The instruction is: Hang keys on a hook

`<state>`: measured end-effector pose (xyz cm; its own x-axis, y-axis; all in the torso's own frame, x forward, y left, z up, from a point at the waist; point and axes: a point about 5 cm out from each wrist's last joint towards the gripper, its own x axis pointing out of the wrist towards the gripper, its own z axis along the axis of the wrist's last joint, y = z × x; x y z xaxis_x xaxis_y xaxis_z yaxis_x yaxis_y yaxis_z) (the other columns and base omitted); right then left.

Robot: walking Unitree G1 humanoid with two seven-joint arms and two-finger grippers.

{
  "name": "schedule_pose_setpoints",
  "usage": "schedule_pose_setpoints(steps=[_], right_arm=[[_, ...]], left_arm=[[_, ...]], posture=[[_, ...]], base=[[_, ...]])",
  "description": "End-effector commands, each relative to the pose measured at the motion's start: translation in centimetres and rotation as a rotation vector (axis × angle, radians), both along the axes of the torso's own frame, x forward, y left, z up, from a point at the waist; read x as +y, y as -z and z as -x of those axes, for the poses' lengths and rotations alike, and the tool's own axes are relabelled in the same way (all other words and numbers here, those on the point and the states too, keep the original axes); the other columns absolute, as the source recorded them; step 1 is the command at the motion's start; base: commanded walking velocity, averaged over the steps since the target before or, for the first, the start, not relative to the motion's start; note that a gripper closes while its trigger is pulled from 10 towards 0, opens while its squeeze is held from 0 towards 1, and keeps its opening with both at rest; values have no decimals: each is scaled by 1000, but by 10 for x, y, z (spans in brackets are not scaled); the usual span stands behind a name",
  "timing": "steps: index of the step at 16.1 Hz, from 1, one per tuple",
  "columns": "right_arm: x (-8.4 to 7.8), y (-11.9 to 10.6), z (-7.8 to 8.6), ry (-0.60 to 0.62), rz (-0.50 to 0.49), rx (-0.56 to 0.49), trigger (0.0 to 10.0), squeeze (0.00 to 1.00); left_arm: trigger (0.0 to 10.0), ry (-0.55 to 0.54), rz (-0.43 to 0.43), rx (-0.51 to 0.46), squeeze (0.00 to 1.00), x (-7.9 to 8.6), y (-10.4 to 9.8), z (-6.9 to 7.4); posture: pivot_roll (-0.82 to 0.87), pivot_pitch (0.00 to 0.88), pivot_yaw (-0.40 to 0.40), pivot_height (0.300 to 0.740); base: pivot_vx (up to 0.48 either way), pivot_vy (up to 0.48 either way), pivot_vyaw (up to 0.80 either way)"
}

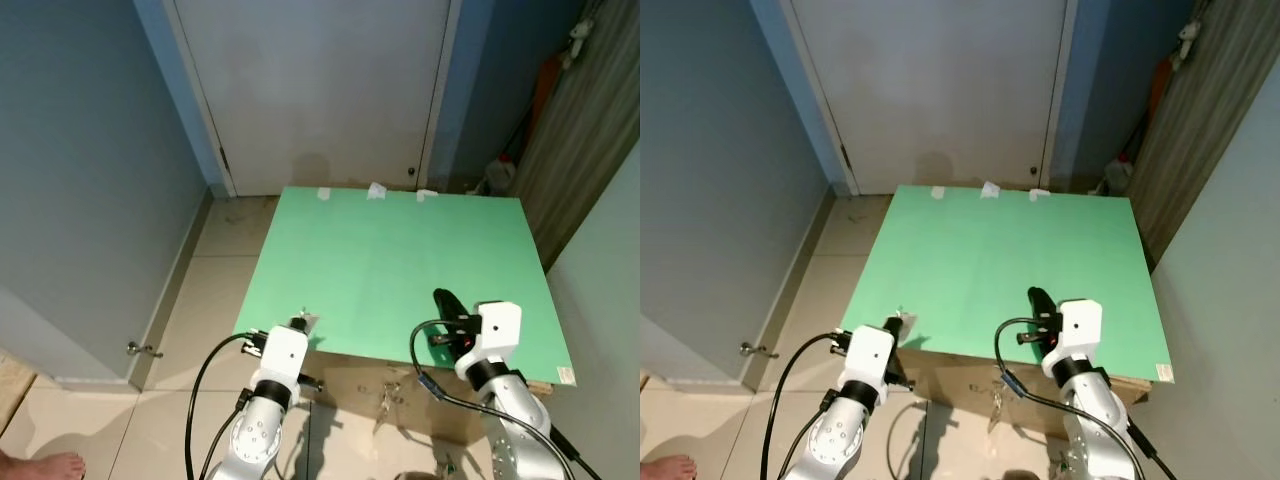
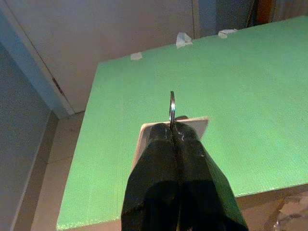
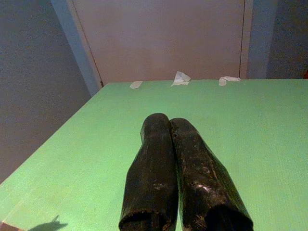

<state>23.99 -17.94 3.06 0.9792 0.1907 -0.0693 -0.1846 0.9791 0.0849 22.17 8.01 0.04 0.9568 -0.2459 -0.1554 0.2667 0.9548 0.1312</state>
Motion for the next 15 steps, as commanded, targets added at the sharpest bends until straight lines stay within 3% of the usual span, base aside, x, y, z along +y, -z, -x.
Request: schedule_pose_setpoints(steps=[1, 3, 10, 15], right_arm=[[1, -2, -1, 0, -11, -4, 10000, 0], [0, -6, -2, -1, -11, -11, 10000, 0], [3, -9, -4, 0, -14, -21, 10000, 0], [14, -35, -18, -11, -26, -112, 10000, 0]], left_arm=[[0, 9, 135, -41, 0, -34, -16, -3], [0, 8, 133, -66, 0, -23, -19, -5], [0, 6, 133, -105, 0, -23, -22, -8], [0, 5, 126, -119, 0, -22, -23, -8]], posture=[[-198, 0, 96, 740], [-200, 0, 98, 740], [-204, 0, 98, 740], [-197, 0, 98, 740]], base=[[0, 0, 0], [0, 0, 0], [-255, 0, 0], [-363, 0, 0]])
